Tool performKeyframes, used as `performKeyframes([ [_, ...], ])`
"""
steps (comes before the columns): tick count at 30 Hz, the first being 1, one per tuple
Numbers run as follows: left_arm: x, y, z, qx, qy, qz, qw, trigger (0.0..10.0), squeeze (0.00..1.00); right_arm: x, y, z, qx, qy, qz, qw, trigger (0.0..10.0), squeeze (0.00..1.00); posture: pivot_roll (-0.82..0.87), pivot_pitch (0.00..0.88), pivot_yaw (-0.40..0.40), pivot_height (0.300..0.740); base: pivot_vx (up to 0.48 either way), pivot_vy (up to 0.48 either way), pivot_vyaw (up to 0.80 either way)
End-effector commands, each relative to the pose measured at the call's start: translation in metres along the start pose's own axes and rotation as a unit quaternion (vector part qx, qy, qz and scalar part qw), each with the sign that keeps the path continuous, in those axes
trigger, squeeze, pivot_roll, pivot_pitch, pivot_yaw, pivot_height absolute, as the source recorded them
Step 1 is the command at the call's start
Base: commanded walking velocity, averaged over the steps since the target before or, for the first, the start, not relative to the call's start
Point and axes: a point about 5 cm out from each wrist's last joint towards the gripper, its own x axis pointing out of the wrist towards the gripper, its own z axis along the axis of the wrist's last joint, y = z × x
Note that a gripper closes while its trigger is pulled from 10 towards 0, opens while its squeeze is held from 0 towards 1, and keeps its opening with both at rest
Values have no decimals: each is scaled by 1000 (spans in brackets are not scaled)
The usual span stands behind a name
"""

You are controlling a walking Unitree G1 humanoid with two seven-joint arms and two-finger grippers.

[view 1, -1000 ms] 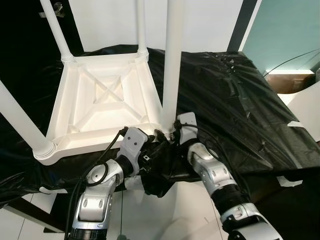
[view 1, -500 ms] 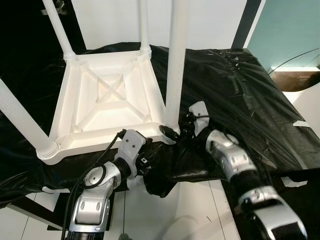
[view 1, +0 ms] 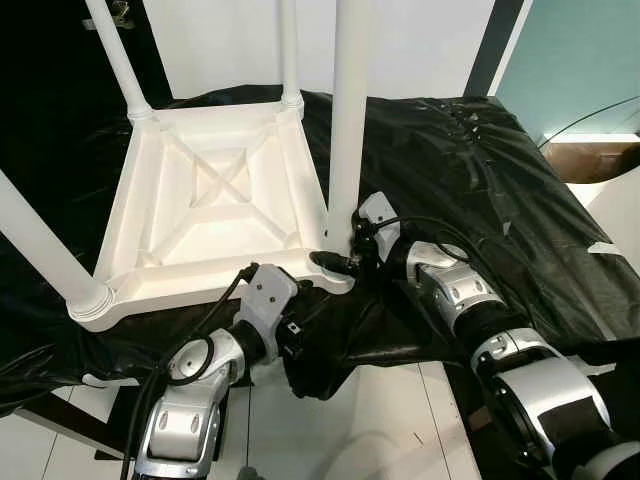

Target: Building children table

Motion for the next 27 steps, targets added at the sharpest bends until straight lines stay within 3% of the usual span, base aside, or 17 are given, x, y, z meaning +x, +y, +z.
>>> performKeyframes([
  [1, -1, -2, -3, -3, 7, 13, 1000, 10000, 0, -2, 6, -19, 29, 36, 18, 999, 0, 0, 117, 0, -61, 740, 0, 0, 0],
  [6, -2, -3, -4, -3, 9, 13, 1000, 10000, 0, -4, 7, -25, 44, 40, 0, 998, 0, 0, 118, 0, -64, 740, 0, 0, 0],
  [10, -2, -5, -5, -4, 11, 11, 1000, 10000, 0, -4, 7, -33, 63, 41, -61, 995, 0, 0, 115, 0, -69, 740, 0, 0, 0],
  [11, -2, -5, -5, -4, 12, 11, 1000, 10000, 0, -4, 7, -36, 77, 41, -87, 992, 6078, 0, 115, 0, -69, 740, 0, 0, 0],
  [12, -2, -5, -5, -4, 12, 11, 1000, 10000, 0, -4, 9, -39, 86, 42, -103, 990, 10000, 0, 115, 0, -71, 740, 0, 0, 0],
  [14, -2, -5, -5, -5, 12, 13, 1000, 10000, 0, -4, 11, -43, 97, 44, -125, 986, 10000, 0, 112, 0, -70, 740, 0, 0, 0],
  [17, -1, -5, -6, -6, 13, 15, 1000, 10000, 0, -3, 16, -53, 126, 56, -202, 970, 10000, 0, 104, 0, -69, 740, 0, 0, 0],
  [23, 0, -6, -6, -9, 13, 15, 1000, 10000, 0, -4, 21, -58, 131, 75, -271, 951, 10000, 0, 92, 0, -65, 740, 0, 0, 0],
  [27, 3, -10, -7, -20, 9, 19, 1000, 10000, 0, -2, 34, -63, 167, 90, -368, 910, 10000, 0, 94, 0, -69, 740, 0, 0, 0],
])
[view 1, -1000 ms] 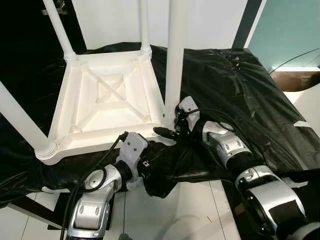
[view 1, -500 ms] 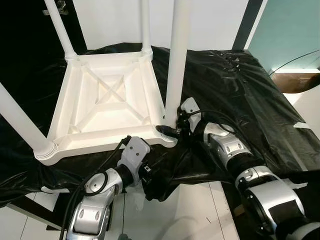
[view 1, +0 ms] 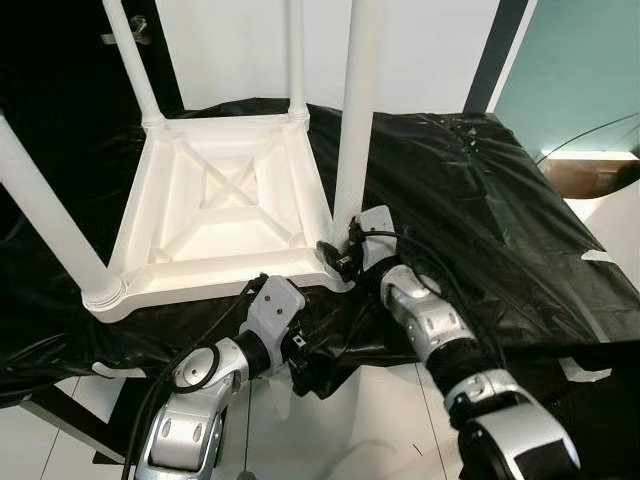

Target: Building children table

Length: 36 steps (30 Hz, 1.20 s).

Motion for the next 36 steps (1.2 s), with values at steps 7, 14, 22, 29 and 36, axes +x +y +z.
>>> performKeyframes([
  [7, 2, 4, -4, -7, 3, 59, 998, 10000, 0, -17, 8, -37, 24, 86, -55, 994, 10000, 0, 101, 0, -82, 740, 0, 0, 0],
  [14, -1, 9, -3, -5, 1, 73, 997, 10000, 0, -17, 4, -21, 10, 42, -65, 997, 10000, 0, 107, 0, -84, 740, 0, 0, 0],
  [22, -1, 8, -3, -6, 1, 71, 997, 10000, 0, -24, -15, -1, 9, -15, -23, 1000, 10000, 1000, 100, 0, -78, 740, 0, 0, 0],
  [29, -2, 9, -3, -5, 3, 70, 998, 10000, 0, -33, -33, 7, -14, -33, 98, 995, 10000, 1000, 91, 0, -71, 740, 0, 0, 0],
  [36, -1, 10, -3, -6, 2, 69, 998, 10000, 0, -18, -42, 14, -55, -14, 201, 978, 10000, 0, 87, 0, -57, 740, 0, 0, 0],
])
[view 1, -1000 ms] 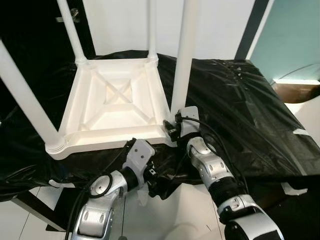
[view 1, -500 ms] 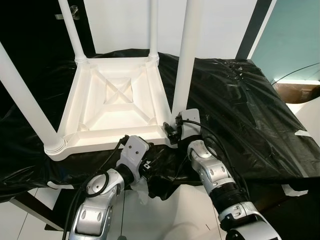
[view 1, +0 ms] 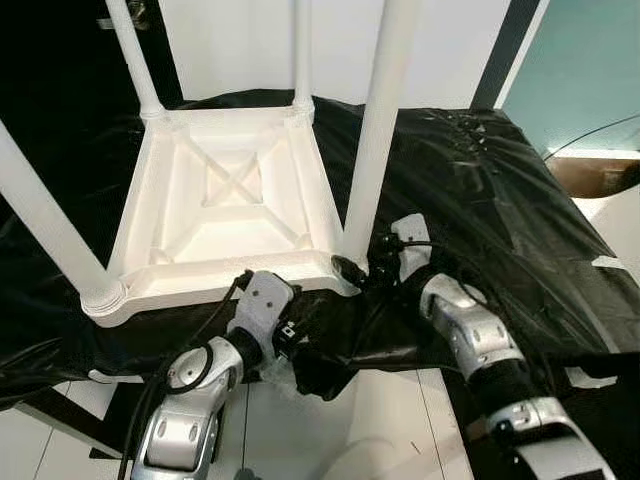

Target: Building children table

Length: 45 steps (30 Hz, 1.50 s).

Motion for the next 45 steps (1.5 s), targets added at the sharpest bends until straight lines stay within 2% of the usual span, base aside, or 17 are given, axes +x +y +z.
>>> performKeyframes([
  [1, 2, -2, -3, -6, 2, -3, 1000, 10000, 0, 3, -3, -1, -9, 11, 25, 1000, 10000, 0, 87, 0, -57, 740, 0, 0, 0],
  [5, 4, 0, -1, -3, 0, -1, 1000, 10000, 0, 19, 1, 3, -48, 31, 84, 995, 10000, 0, 96, 0, -54, 740, 0, 0, 0],
  [8, 4, 1, 0, -2, -1, 0, 1000, 10000, 0, 22, 3, 3, -52, 36, 97, 993, 10000, 0, 101, 0, -56, 740, 0, 0, 0],
  [9, 4, 4, 2, 0, -3, 6, 1000, 10000, 0, 24, 5, 2, -66, 51, 128, 988, 3843, 0, 114, 0, -61, 740, 0, 0, 0],
  [10, 4, 4, 2, 0, -3, 6, 1000, 10000, 0, 24, 5, 2, -66, 51, 128, 988, 3843, 0, 114, 0, -61, 740, 0, 0, 0],
  [11, 3, 5, 2, 0, -4, 9, 1000, 10000, 0, 24, 5, 1, -74, 59, 137, 986, 118, 0, 114, 0, -61, 740, 0, 0, 0],
  [12, 2, 5, 2, 0, -3, 13, 1000, 10000, 0, 24, 4, 1, -78, 63, 145, 984, 0, 0, 129, 0, -69, 740, 0, 0, 0],
  [21, -1, 6, 1, -5, -2, 23, 1000, 10000, 0, 16, -4, -8, -61, 74, 153, 983, 0, 0, 123, 0, -80, 740, 0, 0, 0],
  [25, 2, 4, 1, -8, -5, 21, 1000, 10000, 0, 14, -4, -13, -48, 78, 132, 987, 0, 0, 106, 0, -78, 740, 0, 0, 0],
  [26, 2, 4, 1, -9, -5, 19, 1000, 10000, 0, 15, -4, -15, -40, 79, 118, 989, 10000, 0, 100, 0, -76, 740, 0, 0, 0],
  [31, 5, 1, 0, -11, -5, 10, 1000, 10000, 0, 19, 2, -20, -16, 75, 49, 996, 10000, 0, 78, 0, -71, 740, 0, 0, 0],
  [33, 5, 1, 0, -11, -5, 10, 1000, 10000, 0, 19, 2, -20, -16, 75, 49, 996, 10000, 0, 78, 0, -71, 740, 0, 0, 0],
  [36, 6, -1, 0, -13, -4, 5, 1000, 10000, 0, 20, 5, -25, 9, 87, -4, 996, 10000, 0, 76, 0, -71, 740, 0, 0, 0],
  [39, 7, -3, -1, -20, -1, 0, 1000, 10000, 0, 21, 13, -33, 28, 102, -70, 992, 10000, 0, 75, 0, -67, 740, 0, 0, 0],
  [42, 6, -4, -1, -21, 0, -2, 1000, 10000, 0, 21, 15, -36, 37, 110, -93, 989, 10000, 0, 74, 0, -70, 740, 0, 0, 0],
  [43, 6, -5, -3, -21, 3, -4, 1000, 10000, 0, 20, 22, -41, 59, 115, -152, 980, 10000, 0, 78, 0, -74, 740, 0, 0, 0],
  [45, 6, -5, -3, -21, 4, -4, 1000, 10000, 0, 19, 24, -43, 70, 116, -184, 974, 10000, 0, 78, 0, -76, 740, 0, 0, 0],
])
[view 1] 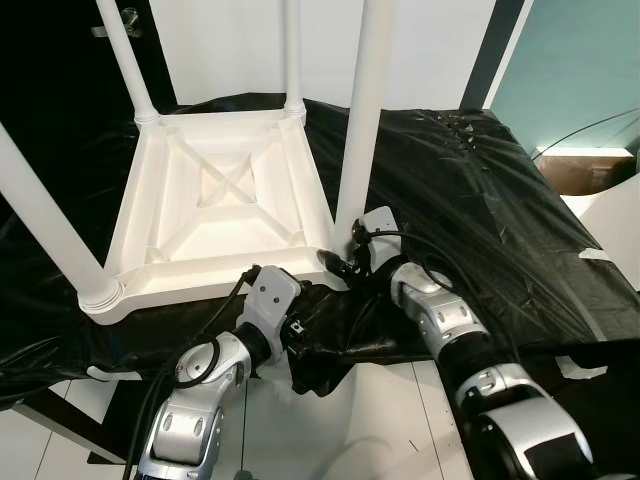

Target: Building children table

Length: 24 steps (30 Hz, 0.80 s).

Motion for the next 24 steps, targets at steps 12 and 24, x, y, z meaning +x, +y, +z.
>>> performKeyframes([
  [12, 4, 2, -5, -12, 10, 16, 1000, 10000, 0, -13, 22, -19, 60, 43, -68, 995, 10000, 0, 73, 0, -80, 740, 0, 0, 0],
  [24, 0, 4, -6, -12, 13, 21, 1000, 10000, 0, -21, 6, 1, 27, -16, -40, 999, 10000, 1000, 81, 0, -81, 740, 0, 0, 0],
])
